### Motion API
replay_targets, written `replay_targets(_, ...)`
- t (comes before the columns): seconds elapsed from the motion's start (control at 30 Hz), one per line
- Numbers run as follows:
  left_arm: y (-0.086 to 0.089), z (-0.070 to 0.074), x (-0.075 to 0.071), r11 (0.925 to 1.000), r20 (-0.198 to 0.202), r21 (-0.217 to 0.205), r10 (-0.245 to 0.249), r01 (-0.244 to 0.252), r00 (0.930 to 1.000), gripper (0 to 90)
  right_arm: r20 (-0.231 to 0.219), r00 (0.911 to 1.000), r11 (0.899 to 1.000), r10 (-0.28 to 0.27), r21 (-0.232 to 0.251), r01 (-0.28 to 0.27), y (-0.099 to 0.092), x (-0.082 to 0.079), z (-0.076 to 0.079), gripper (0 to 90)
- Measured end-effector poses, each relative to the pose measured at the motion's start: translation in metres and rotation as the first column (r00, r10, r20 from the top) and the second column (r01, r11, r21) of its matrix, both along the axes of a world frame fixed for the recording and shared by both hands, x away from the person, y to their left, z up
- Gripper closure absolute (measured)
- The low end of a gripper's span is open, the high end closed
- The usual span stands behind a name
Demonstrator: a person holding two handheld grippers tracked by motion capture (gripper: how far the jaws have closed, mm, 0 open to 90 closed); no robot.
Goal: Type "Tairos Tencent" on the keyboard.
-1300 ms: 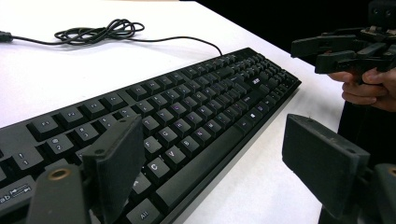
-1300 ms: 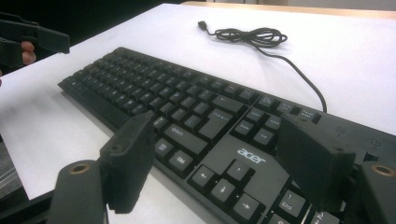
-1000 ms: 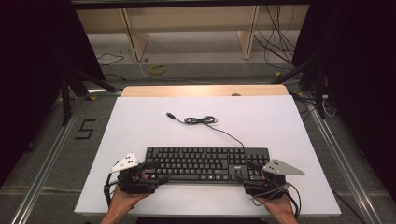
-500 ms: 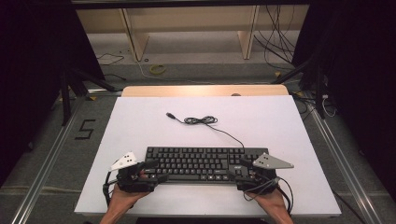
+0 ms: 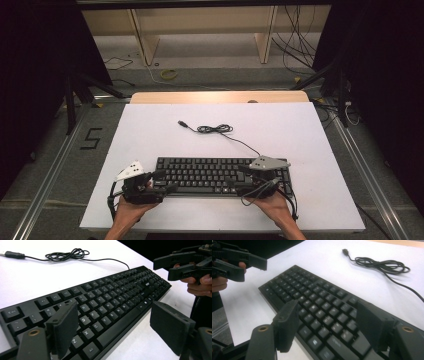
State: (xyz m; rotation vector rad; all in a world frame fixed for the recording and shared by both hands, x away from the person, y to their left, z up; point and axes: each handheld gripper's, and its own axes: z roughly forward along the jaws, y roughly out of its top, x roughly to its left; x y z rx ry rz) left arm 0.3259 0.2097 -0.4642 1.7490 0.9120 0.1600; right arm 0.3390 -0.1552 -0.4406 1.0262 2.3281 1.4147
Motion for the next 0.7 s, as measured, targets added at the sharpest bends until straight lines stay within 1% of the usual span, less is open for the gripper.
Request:
replay_targets(0.1, 0.001, -0.001, 0.001, 0.9999, -0.012, 0.01, 0.012, -0.012, 0.9999, 22.8, -0.006, 0.9999, 1.0, 0.015, -0.003, -0.015, 0.009, 0.005, 0.002, 37.6)
replay_targets(0.2, 0.001, 0.0, 0.001, 0.9986, -0.01, 0.045, 0.028, -0.028, 0.9996, 23.6, -0.02, 0.9994, 1.0, 0.028, -0.013, -0.029, 0.018, 0.01, 0.004, 39.8)
replay_targets(0.27, 0.001, 0.0, 0.001, 0.9971, -0.01, 0.065, 0.042, -0.041, 0.9991, 25.6, -0.029, 0.999, 0.999, 0.035, -0.024, -0.035, 0.025, 0.013, 0.004, 42.0)
replay_targets(0.4, 0.004, -0.002, 0.003, 0.9951, -0.035, 0.086, 0.052, -0.049, 0.998, 30.9, -0.051, 0.9974, 0.998, 0.051, -0.041, -0.053, 0.038, 0.02, 0.002, 46.3)
replay_targets(0.43, 0.005, -0.002, 0.004, 0.9947, -0.044, 0.091, 0.052, -0.048, 0.9977, 32.9, -0.054, 0.9972, 0.998, 0.053, -0.044, -0.055, 0.042, 0.022, 0.002, 47.4)
replay_targets(0.5, 0.006, -0.001, 0.003, 0.9925, -0.039, 0.108, 0.061, -0.057, 0.9974, 39.7, -0.064, 0.996, 0.997, 0.062, -0.045, -0.065, 0.048, 0.025, 0.001, 50.3)
replay_targets(0.57, 0.006, -0.001, 0.003, 0.9898, -0.035, 0.126, 0.071, -0.066, 0.9969, 43.6, -0.067, 0.9954, 0.996, 0.068, -0.057, -0.072, 0.054, 0.027, 0.0, 53.3)
replay_targets(0.63, 0.008, -0.001, 0.004, 0.9872, -0.049, 0.142, 0.079, -0.072, 0.9956, 48.6, -0.076, 0.9947, 0.995, 0.07, -0.065, -0.075, 0.059, 0.03, -0.002, 56.2)
replay_targets(0.7, 0.009, -0.003, 0.005, 0.984, -0.069, 0.156, 0.097, -0.085, 0.9929, 53.0, -0.087, 0.9933, 0.994, 0.075, -0.072, -0.082, 0.065, 0.032, -0.003, 59.5)
